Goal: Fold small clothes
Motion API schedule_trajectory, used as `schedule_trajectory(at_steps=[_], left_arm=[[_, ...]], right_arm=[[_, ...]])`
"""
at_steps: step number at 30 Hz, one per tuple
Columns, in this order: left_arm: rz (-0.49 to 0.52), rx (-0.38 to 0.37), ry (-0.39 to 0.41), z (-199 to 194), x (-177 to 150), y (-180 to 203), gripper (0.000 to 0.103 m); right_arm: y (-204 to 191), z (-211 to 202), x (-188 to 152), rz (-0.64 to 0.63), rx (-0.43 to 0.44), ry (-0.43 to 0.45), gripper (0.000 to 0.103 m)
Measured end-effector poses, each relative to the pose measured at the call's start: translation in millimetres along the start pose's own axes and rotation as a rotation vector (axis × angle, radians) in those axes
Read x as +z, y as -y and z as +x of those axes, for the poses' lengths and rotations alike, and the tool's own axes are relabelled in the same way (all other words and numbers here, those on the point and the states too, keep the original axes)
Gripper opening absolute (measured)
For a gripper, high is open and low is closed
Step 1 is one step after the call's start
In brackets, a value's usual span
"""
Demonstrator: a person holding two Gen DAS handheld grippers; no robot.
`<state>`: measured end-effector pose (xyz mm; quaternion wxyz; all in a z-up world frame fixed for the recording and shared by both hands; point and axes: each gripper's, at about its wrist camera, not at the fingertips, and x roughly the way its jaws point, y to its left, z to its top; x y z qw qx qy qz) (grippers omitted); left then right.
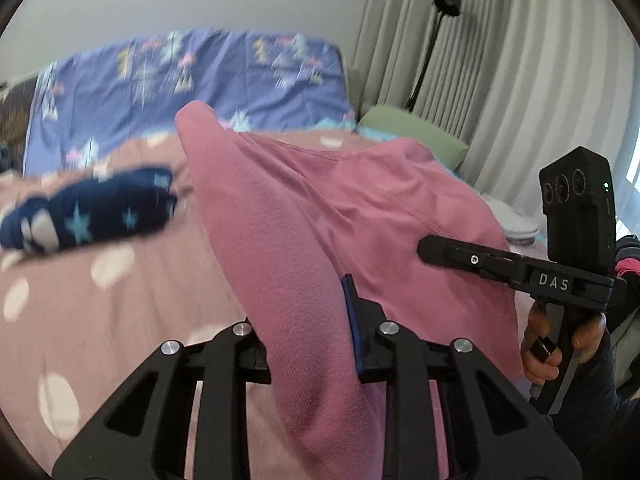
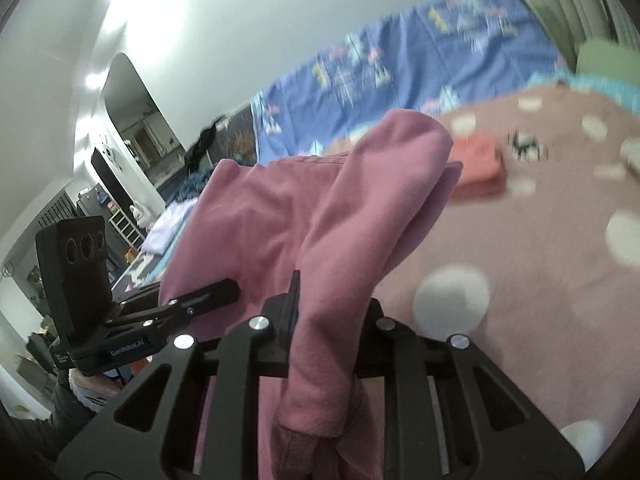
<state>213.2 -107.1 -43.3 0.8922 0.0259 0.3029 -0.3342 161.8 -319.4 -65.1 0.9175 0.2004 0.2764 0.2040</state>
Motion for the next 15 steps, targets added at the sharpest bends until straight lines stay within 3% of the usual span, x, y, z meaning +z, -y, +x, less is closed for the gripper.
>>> schedule_trajectory(at_steps=[7, 15], left_arm=[[0.088, 0.001, 0.081, -3.1, 41.5, 21.9, 0.026], [0.204, 0.082, 0.093, 32.1, 107.0, 33.8, 0.026]], right_arm=[[-8.2, -32.4, 33.5, -0.065, -0.034, 0.119, 0.019], [8.0, -14.9, 95.6, -0.126, -0.11, 0.135, 0.019]])
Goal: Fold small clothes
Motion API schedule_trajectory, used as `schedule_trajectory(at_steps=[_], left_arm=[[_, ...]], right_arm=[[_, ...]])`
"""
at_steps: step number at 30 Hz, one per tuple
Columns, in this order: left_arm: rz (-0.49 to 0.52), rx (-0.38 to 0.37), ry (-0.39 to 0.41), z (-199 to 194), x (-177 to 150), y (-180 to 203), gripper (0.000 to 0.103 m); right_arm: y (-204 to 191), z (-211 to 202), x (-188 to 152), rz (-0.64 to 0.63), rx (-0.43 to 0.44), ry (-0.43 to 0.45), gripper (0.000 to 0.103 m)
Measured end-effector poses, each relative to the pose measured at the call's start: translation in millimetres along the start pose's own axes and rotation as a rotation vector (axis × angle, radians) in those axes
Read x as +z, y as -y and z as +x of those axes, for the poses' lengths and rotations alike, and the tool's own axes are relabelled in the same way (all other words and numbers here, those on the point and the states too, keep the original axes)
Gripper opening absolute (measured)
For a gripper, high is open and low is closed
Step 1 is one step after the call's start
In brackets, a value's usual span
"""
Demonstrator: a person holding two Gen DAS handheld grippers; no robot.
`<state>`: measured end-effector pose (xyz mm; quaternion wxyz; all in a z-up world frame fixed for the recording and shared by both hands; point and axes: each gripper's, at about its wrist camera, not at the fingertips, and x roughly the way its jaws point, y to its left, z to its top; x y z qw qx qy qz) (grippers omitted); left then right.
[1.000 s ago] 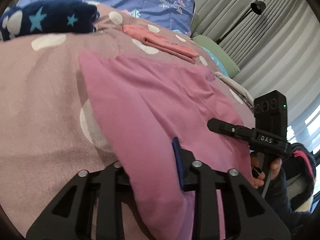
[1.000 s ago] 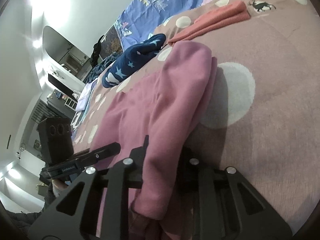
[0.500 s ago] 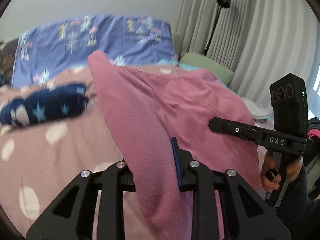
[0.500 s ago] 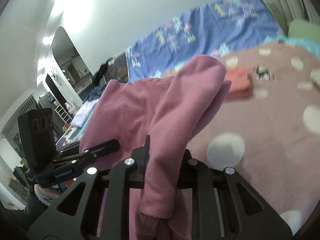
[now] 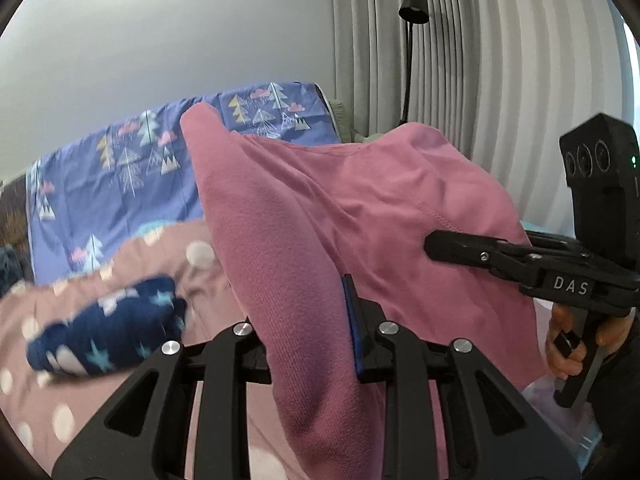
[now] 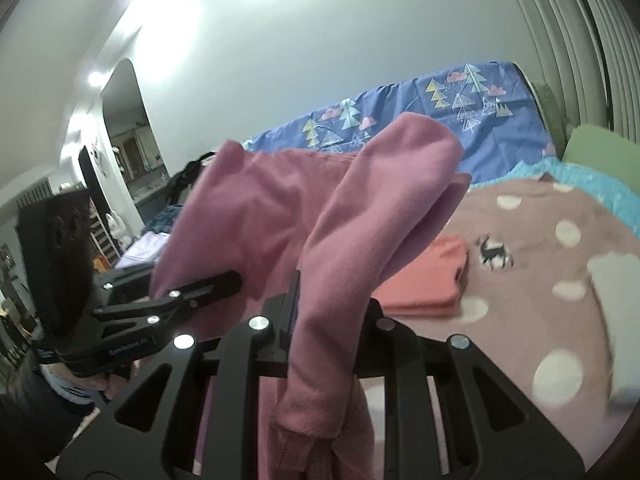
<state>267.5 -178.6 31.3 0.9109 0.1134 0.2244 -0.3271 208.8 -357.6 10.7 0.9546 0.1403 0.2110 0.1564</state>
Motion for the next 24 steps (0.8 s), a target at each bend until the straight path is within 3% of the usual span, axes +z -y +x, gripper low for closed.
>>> schedule_trajectory(at_steps=[6, 12, 21, 23, 24], left_arm=[[0.014, 0.053, -0.001, 47.9, 35.7, -19.7, 0.026], [0.084, 0.154, -0.018, 104.7, 68.0, -31.9, 0.026], [0.199, 0.279, -0.058, 194.4, 76.4, -38.9, 0.027], [0.21, 0.315, -0.078, 220.0, 69.4, -43.7, 0.031], [0.209, 0.346, -0.09, 230.7, 64.1, -46.4, 0.044]], right_arm=[[31.4, 40.2, 46.6, 0.011, -0.031, 0.014, 0.019], [67.4, 95.2, 78.4, 0.053, -0.075, -0.002, 0.019], [111.7, 171.1, 84.4, 0.066, -0.15, -0.006, 0.019], [128.8, 195.2, 79.4, 0.1, -0.152, -0.022, 0.019], [143.7, 211.2, 73.8, 0.156, -0.127, -0.035, 0.023]])
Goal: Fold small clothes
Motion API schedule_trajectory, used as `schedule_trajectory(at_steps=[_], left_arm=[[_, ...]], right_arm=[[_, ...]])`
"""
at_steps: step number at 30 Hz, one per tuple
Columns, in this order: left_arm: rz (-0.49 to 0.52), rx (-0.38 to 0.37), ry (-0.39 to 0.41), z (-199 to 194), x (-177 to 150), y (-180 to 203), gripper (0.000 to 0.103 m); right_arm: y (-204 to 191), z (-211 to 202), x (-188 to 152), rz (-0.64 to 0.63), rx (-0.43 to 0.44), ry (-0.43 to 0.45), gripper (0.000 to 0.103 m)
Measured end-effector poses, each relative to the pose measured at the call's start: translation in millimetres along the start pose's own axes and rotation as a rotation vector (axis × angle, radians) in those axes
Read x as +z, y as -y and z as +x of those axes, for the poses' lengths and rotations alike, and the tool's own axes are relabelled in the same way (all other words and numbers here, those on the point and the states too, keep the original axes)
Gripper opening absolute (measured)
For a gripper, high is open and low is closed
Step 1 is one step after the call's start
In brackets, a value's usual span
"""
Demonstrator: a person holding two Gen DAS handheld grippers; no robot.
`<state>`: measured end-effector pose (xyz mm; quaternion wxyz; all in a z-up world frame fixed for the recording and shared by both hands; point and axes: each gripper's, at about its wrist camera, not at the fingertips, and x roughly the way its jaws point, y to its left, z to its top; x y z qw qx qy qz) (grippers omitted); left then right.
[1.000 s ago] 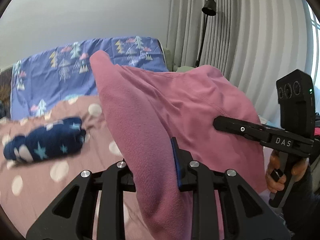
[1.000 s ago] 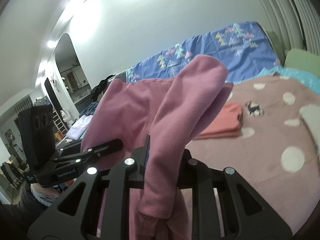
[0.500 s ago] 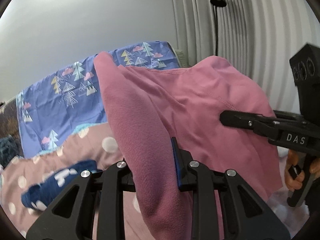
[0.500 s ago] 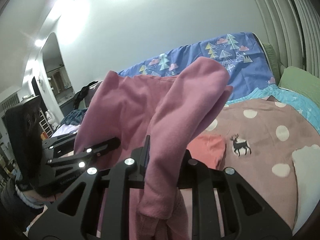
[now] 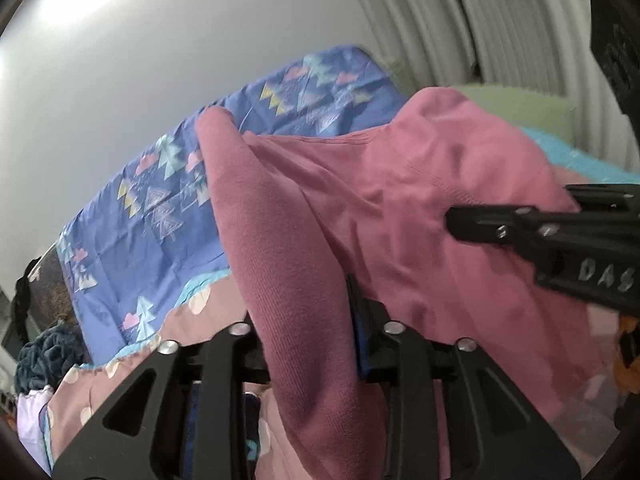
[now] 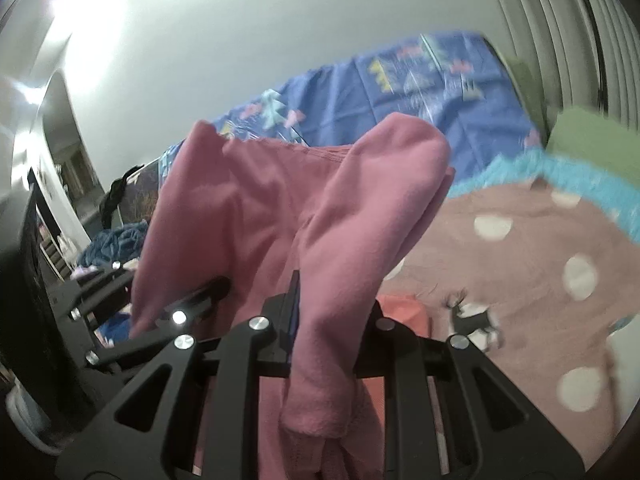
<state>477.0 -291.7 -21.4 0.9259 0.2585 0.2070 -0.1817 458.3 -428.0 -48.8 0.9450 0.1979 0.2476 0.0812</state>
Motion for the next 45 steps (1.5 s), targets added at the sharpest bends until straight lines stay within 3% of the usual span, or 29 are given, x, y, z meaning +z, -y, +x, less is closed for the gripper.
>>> schedule_trajectory(at_steps=[1, 2, 3, 4, 6, 7, 9, 10, 13, 18, 22, 27, 36, 41, 45], left_arm=[[-0.005, 0.066, -0.033, 19.0, -9.1, -0.9, 0.061], [-0.014, 0.11, -0.063, 31.6, -19.2, -1.8, 0.065], [-0.03, 0.118, -0.102, 43.2, -31.6, -2.7, 0.065], [-0.058, 0.075, -0.195, 60.4, -55.0, -4.1, 0.065], [-0.06, 0.014, -0.305, 76.9, -88.4, -0.8, 0.065], [-0.046, -0.018, -0.318, 80.1, -108.2, 4.3, 0.065], [-0.07, -0.005, -0.23, 66.4, -123.5, 5.7, 0.065], [-0.107, -0.015, -0.24, 62.7, -126.7, 2.9, 0.065], [-0.184, -0.051, -0.264, 50.1, -131.2, -4.5, 0.065], [-0.269, -0.082, -0.219, 3.1, -146.7, -3.9, 0.072], [-0.345, -0.157, -0.186, -58.1, -168.4, 2.8, 0.08], [-0.394, -0.184, -0.097, -146.5, -190.4, 5.5, 0.089], [-0.345, -0.193, -0.011, -277.6, -214.7, 22.4, 0.095], [-0.335, -0.174, 0.064, -330.8, -219.8, 25.0, 0.101], [-0.333, -0.167, 0.085, -356.0, -224.7, 24.3, 0.101]], right_arm=[[13.5, 14.3, -3.9, 0.057, 0.015, -0.018, 0.028], [30.8, 29.1, -13.3, 0.129, 0.016, -0.042, 0.056], [44.7, 40.5, -22.8, 0.182, -0.007, -0.075, 0.076], [68.8, 56.8, -44.5, 0.257, -0.064, -0.136, 0.075], [95.2, 70.7, -75.9, 0.316, -0.084, -0.204, 0.074], [115.0, 76.4, -95.2, 0.413, -0.07, -0.258, 0.074], [131.9, 69.4, -106.4, 0.554, 0.004, -0.249, 0.071], [126.1, 55.1, -104.1, 0.527, 0.001, -0.198, 0.071], [101.9, 31.7, -115.6, 0.417, -0.063, -0.163, 0.074], [67.3, -18.4, -146.3, 0.317, -0.149, -0.074, 0.075], [35.9, -64.4, -178.2, 0.214, -0.187, -0.067, 0.079], [9.9, -125.7, -223.0, 0.141, -0.228, -0.056, 0.083], [-3.2, -229.9, -288.3, 0.195, -0.283, -0.017, 0.083], [-40.5, -267.8, -301.0, 0.088, -0.378, -0.048, 0.083], [-93.2, -307.1, -289.0, -0.054, -0.442, 0.053, 0.09]])
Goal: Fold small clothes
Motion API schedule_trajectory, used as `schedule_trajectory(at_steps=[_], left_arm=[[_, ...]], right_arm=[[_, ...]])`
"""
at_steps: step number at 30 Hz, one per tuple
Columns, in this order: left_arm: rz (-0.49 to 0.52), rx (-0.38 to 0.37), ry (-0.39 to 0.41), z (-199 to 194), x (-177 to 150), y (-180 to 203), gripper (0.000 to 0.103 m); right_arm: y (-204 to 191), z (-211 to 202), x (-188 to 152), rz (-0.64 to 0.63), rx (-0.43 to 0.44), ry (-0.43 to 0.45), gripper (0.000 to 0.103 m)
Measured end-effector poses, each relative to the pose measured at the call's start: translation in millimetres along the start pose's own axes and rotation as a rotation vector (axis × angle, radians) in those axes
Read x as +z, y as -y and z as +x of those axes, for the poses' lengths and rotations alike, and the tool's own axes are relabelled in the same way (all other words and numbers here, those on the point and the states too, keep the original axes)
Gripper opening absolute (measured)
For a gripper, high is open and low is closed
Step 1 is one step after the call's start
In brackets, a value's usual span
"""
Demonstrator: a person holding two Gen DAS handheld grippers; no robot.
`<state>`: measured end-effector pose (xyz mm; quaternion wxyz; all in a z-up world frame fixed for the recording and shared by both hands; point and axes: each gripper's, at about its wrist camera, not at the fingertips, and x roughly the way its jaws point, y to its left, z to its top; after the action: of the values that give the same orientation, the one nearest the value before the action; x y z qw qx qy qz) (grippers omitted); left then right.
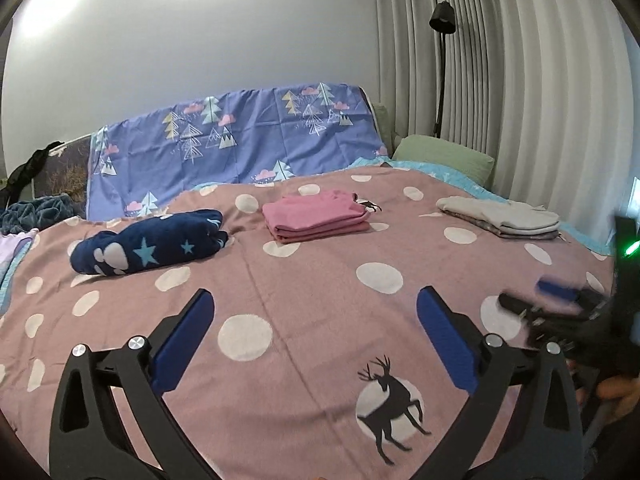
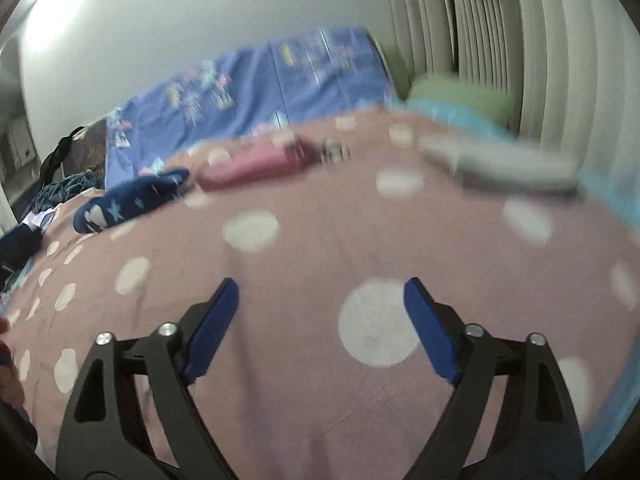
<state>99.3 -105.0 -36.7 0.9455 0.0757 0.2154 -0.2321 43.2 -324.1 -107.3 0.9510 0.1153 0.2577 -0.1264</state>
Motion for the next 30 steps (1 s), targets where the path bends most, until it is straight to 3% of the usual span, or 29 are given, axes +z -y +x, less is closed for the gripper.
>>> schedule_trajectory(at_steps=[3, 6, 11, 15, 30], left_arm=[[-0.021, 0.002, 0.006, -14.2, -2.4, -2.2, 0.101], [-0.033, 0.025, 0.004, -22.2, -3.5, -2.4, 0.101], [-0.055, 0.053, 0.028, -39.0, -4.4, -5.9, 0.102], [-0.08, 0.102, 0.04, -48.0, -4.5, -9.1, 0.102], [-0.015, 0.122, 0.069, -58.2, 0.3, 0.2, 0.102]], right_arm=[[-22.6, -47.9, 17.8, -0.046, -0.012, 0.157, 0.099], [-34.7, -70.3, 28.2, -0.052, -0.014, 0.224, 0.101], [-55.4, -85.1, 33.8, -0.111, 0.009, 0.204, 0.101], [-62.8, -95.2, 33.4, -0.119, -0.014, 0.251, 0.101], [-54.2, -95.0, 36.4, -0.077, -0.055, 0.233, 0.101]])
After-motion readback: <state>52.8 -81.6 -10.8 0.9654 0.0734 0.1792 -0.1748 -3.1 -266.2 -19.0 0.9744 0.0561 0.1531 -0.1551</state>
